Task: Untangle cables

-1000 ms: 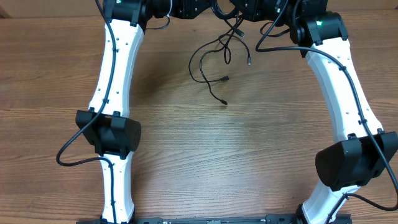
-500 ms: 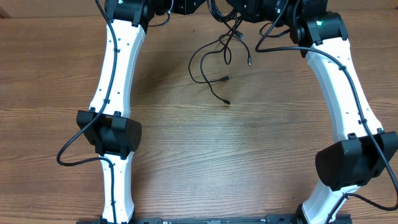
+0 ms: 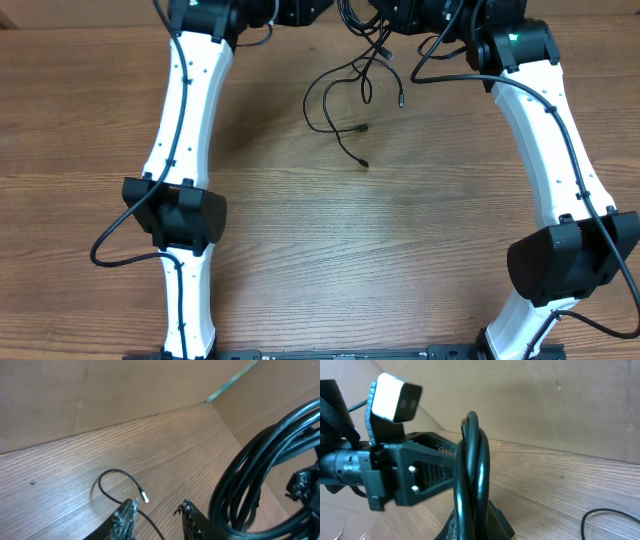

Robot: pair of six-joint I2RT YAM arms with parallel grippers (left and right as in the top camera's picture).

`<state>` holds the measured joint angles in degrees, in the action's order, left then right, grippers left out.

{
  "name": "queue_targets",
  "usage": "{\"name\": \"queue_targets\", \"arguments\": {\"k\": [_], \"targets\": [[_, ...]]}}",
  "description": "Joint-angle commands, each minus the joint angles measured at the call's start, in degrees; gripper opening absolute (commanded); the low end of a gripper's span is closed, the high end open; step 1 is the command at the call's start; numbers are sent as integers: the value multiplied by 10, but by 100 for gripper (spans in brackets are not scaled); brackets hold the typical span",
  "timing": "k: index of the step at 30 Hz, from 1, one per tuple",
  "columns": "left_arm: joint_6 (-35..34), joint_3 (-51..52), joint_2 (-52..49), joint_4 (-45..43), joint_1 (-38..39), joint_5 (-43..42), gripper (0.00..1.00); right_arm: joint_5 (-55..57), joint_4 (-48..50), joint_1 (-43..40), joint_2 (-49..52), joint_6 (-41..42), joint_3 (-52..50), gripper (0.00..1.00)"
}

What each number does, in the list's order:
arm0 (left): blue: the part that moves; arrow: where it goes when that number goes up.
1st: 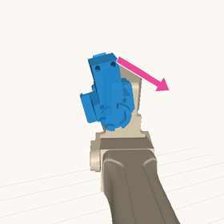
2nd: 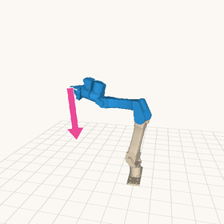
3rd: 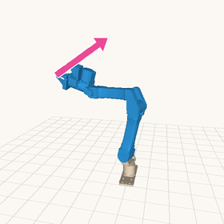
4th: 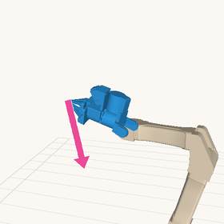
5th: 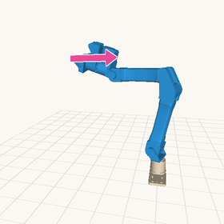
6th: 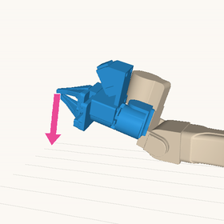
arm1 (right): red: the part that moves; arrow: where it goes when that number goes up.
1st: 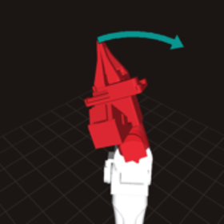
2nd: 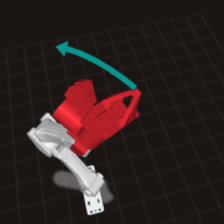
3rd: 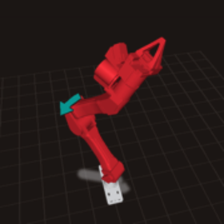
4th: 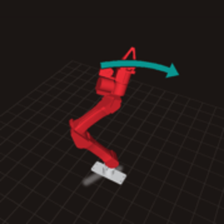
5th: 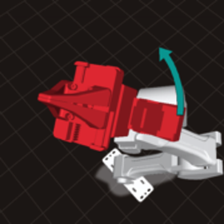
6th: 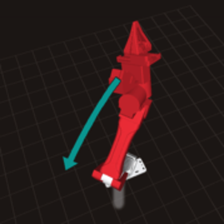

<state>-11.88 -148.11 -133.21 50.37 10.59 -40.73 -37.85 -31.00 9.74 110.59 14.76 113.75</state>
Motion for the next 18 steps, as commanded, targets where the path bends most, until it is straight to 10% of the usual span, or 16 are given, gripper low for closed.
{"name": "queue_targets", "arguments": {"k": [1,18], "targets": [[-4,-10,10,-1,-14,-46,33,13,5,-1,0,0,-1,4],[-4,-10,10,-5,14,-54,34,-10,2,0,0,1,-1,4]]}}
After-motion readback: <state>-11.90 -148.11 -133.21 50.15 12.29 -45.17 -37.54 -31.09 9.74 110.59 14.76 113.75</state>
